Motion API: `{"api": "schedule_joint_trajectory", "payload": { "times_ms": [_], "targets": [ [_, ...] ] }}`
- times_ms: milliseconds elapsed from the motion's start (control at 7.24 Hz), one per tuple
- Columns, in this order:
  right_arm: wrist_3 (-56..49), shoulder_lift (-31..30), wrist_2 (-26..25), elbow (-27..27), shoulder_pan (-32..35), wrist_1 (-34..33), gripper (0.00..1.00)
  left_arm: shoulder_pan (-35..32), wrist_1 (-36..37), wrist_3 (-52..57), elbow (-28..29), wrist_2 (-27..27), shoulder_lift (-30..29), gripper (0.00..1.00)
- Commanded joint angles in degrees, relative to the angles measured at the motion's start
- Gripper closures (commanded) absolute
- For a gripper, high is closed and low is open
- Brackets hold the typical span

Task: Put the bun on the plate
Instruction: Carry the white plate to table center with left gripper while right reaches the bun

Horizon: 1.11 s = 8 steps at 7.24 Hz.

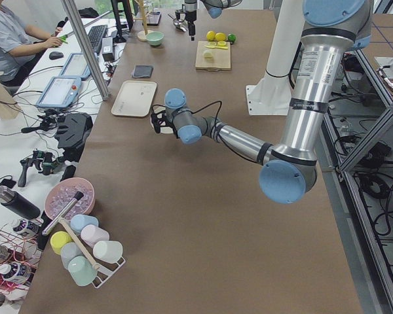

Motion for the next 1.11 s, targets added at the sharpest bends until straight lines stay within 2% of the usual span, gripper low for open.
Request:
{"api": "schedule_joint_trajectory", "payload": {
  "times_ms": [0, 276, 415, 691, 967],
  "targets": [
    [8.20, -4.16, -2.72, 0.95, -4.80, 4.36, 0.01, 10.84, 4.77, -7.35, 0.44, 11.51, -8.75, 1.00],
    [11.07, -8.54, -4.99, 0.25, -9.02, 9.71, 0.01, 14.99, 4.79, -9.28, 3.59, 15.22, -12.62, 1.00],
    [11.50, -8.65, -5.09, -0.80, -9.55, 11.30, 0.01, 16.14, 4.79, -9.38, 5.52, 15.94, -14.73, 1.00],
    [13.61, -8.56, -6.41, -0.81, -11.48, 11.41, 0.01, 18.96, 4.79, -11.92, 8.16, 18.75, -18.42, 1.00],
    [16.42, -7.08, -7.64, -0.37, -13.25, 11.41, 0.01, 19.67, 4.70, -11.93, 9.06, 19.91, -18.45, 1.00]
  ]
}}
